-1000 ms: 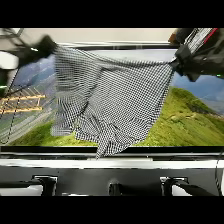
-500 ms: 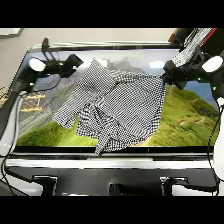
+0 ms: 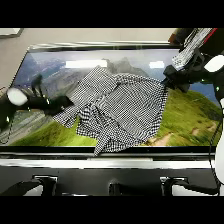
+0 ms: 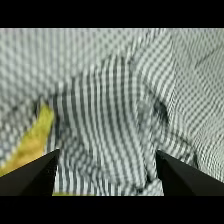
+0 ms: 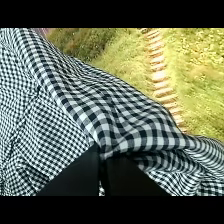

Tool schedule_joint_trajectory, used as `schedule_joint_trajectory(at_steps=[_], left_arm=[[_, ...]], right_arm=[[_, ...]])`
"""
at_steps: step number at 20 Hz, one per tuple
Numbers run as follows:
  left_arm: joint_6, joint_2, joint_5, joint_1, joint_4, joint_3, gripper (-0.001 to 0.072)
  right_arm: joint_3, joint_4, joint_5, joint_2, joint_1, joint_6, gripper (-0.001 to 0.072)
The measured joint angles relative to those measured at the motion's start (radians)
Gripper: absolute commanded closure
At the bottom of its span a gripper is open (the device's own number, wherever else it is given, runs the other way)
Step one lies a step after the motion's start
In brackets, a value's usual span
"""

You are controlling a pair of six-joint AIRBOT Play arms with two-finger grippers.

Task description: Fold the clothes and pants, and hang the long-sleeved shirts on hangers.

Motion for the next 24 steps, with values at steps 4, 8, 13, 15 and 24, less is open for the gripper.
schedule_joint_trajectory(at_steps=[4, 8, 13, 15, 24], left_arm=[[0.038, 0.114, 0.097, -0.134, -0.113, -0.31, 0.0032], [0.051, 0.113, 0.177, -0.283, -0.161, -0.423, 0.0032], [0.057, 0.056, 0.261, -0.401, -0.231, -0.457, 0.0034], [0.06, 0.037, 0.289, -0.436, -0.259, -0.46, 0.0035], [0.083, 0.011, 0.346, -0.51, -0.327, -0.448, 0.0691]], right_arm=[[0.0, -0.01, 0.024, 0.003, 0.0, -0.004, 0.0684], [0.0, -0.013, 0.033, 0.003, 0.0, -0.004, 0.0684], [0.0, -0.016, 0.043, 0.003, 0.0, -0.006, 0.0684], [0.0, -0.016, 0.046, 0.003, 0.0, -0.006, 0.0684], [0.0, 0.002, 0.094, 0.003, 0.0, 0.023, 0.0685]])
